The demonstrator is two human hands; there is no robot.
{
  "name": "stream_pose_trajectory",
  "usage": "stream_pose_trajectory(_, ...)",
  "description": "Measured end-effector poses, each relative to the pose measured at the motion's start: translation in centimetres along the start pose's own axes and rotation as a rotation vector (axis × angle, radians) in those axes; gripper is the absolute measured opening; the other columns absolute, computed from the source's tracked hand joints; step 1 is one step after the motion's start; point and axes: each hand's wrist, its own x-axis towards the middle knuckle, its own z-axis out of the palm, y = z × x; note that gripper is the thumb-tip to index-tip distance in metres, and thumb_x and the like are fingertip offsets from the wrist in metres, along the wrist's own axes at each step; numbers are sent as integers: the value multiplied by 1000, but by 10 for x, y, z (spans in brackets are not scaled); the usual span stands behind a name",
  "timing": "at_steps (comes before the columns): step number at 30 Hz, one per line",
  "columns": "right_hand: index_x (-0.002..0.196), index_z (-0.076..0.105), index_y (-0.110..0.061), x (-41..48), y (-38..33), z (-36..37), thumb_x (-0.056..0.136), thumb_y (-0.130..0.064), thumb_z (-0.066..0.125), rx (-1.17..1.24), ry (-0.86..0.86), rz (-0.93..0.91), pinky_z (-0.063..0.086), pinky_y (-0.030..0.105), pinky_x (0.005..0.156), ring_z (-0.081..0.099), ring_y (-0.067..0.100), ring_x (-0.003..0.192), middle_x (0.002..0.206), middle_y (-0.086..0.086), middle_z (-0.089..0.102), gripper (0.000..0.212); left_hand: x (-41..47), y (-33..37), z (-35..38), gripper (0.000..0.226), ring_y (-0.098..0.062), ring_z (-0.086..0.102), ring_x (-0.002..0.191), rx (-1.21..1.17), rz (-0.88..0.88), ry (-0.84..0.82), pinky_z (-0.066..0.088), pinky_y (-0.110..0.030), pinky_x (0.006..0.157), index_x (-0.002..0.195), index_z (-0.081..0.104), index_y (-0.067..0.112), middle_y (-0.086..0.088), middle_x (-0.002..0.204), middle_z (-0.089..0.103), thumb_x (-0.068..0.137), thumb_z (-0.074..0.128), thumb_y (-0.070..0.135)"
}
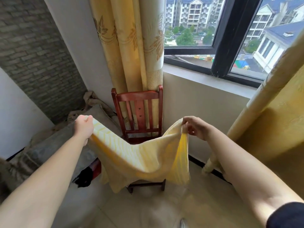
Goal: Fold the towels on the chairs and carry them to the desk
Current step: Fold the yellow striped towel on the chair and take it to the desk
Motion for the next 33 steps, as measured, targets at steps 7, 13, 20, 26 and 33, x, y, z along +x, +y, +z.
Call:
stream_pose_trajectory(7, 112, 56, -18, 8, 16, -10, 84, -25, 73, -361, 210, -54, 46, 29, 57, 56, 18, 67, 87, 4, 56, 34, -4, -11, -18, 37, -41, 60, 105, -202, -171, 51, 51, -46, 87, 108, 63, 0, -26, 114, 64, 90, 47, 27)
stream_pose_trajectory(13, 131, 64, -28, 3, -16, -49, 92, -15, 54, -558, 516, -390, 50, 36, 103, 67, 28, 110, 123, 2, 70, 43, 8, -25, -54, 34, -32, 60, 110, -294, -280, 207, 50, -38, 89, 120, 63, 3, -16, 121, 65, 95, 49, 21)
stream_pose_trajectory(20, 96, 73, -25, -17, -48, -95, 92, -8, 56, -1163, 735, -367, 53, 41, 77, 63, 37, 91, 96, 13, 68, 24, 26, -34, -90, 37, -19, 61, 104, -458, -372, 383, 46, -25, 75, 124, 62, 1, -7, 117, 65, 97, 52, 25)
stream_pose_trajectory(26, 109, 70, -15, -33, -52, -98, 96, -23, 58, -1178, 890, -422, 44, 37, 73, 64, 39, 90, 98, 20, 68, 20, 33, -38, -87, 20, -13, 53, 90, -483, -323, 358, 40, -25, 75, 94, 64, 9, -2, 97, 57, 95, 55, 26)
stream_pose_trajectory(33, 114, 54, -15, -44, -65, -106, 97, -13, 54, -408, 987, -253, 52, 38, 76, 58, 28, 91, 99, 11, 57, 17, 35, -14, -78, 32, -18, 60, 91, -455, -291, 315, 49, -29, 79, 111, 68, 8, -2, 109, 66, 90, 51, 27)
